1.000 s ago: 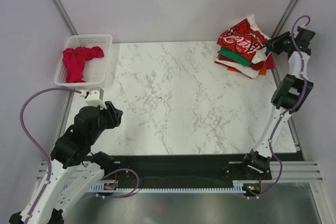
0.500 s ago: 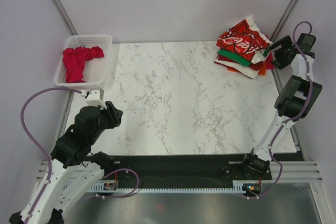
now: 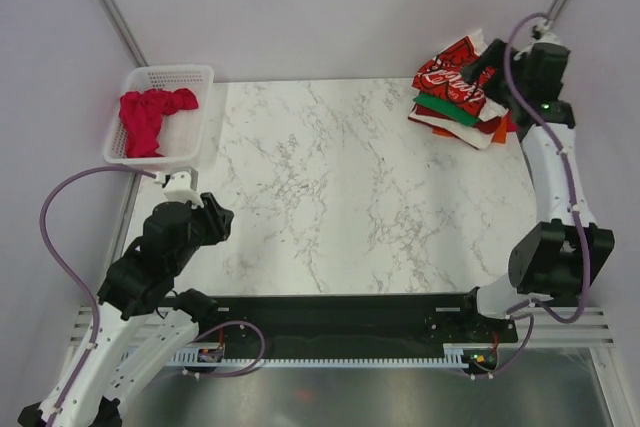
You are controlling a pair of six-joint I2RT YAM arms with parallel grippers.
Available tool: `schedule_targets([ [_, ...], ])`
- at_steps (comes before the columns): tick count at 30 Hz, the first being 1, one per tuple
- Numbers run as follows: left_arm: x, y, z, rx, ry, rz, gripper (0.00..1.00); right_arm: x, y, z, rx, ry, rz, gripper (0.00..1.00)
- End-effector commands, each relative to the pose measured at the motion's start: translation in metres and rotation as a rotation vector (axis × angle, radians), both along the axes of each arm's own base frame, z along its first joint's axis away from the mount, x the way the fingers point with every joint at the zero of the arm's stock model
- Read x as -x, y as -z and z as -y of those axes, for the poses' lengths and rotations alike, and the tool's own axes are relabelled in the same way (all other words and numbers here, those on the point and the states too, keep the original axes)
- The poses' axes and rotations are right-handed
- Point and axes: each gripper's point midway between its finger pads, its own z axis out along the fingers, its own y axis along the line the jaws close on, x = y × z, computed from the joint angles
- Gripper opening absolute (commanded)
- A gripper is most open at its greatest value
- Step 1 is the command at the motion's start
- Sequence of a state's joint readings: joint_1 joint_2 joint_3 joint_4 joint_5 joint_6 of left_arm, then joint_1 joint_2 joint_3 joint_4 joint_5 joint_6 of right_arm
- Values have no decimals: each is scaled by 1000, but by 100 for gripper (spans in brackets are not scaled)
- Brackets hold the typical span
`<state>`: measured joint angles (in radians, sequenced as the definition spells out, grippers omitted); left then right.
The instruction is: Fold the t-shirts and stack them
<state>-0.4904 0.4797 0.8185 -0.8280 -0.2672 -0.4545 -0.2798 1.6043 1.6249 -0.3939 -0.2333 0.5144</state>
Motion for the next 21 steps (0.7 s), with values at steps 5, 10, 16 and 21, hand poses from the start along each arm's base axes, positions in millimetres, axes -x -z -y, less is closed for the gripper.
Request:
schedule_targets([
  [5, -10, -4, -6, 10, -70, 22, 48, 69, 30, -146, 187, -281, 82, 98],
  [10, -10, -5, -12, -2, -90, 44, 47, 126, 86, -186, 127, -374, 109, 98],
  [16, -16, 3, -14, -31, -106, -2, 47, 164, 92, -205, 147, -474, 82, 98],
  [21, -17, 4, -16, -32, -123, -6, 47, 176, 76, -186, 185, -398, 143, 98],
])
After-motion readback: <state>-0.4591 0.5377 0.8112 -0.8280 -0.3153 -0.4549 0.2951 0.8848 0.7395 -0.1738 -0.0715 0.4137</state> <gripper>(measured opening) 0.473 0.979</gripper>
